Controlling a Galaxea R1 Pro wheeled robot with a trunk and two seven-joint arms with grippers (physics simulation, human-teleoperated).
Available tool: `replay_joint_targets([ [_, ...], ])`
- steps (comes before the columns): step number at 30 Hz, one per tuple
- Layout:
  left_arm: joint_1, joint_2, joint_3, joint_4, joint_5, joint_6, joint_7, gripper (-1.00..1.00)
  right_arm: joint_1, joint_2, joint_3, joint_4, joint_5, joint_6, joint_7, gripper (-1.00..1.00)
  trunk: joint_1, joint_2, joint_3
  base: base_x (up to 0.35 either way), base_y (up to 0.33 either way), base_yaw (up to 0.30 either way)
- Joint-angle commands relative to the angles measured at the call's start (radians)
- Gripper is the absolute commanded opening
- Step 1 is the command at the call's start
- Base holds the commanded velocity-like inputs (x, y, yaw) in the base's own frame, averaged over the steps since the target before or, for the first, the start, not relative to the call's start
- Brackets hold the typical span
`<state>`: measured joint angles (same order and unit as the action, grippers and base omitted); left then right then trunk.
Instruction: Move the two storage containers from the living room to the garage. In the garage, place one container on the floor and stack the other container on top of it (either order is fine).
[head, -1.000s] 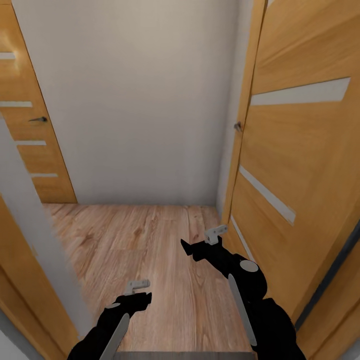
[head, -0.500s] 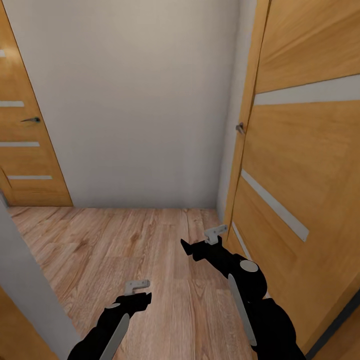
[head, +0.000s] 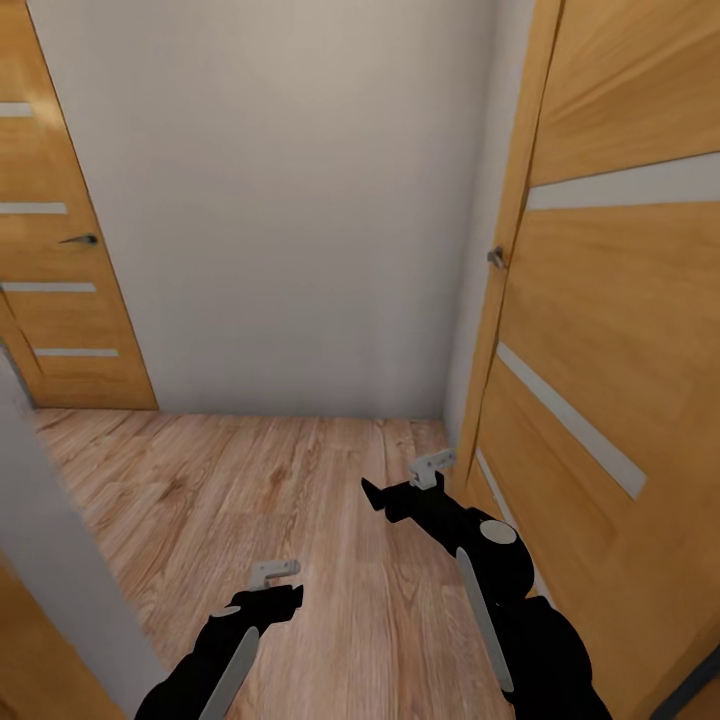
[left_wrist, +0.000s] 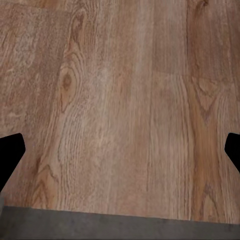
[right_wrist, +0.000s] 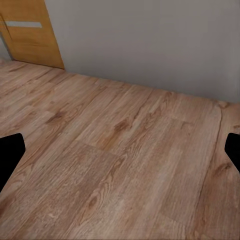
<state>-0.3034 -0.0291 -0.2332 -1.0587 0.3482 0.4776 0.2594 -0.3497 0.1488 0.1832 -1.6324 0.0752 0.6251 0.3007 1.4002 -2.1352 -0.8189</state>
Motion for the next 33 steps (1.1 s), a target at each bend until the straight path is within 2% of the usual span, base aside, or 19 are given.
replay_joint_targets([
  [1,0.000,0.000,0.000,0.000,0.000,0.000,0.000,1.00,0.000,0.000,0.000,0.000,0.000,0.000,0.000,1.00,0.000,0.000,0.000,0.256,0.000,0.016],
  [33,0.001,0.000,0.000,0.001,0.000,0.001,0.000,1.00,0.000,-0.001,0.001,0.000,0.000,0.000,0.000,1.00,0.000,0.000,0.000,0.332,0.000,0.001],
])
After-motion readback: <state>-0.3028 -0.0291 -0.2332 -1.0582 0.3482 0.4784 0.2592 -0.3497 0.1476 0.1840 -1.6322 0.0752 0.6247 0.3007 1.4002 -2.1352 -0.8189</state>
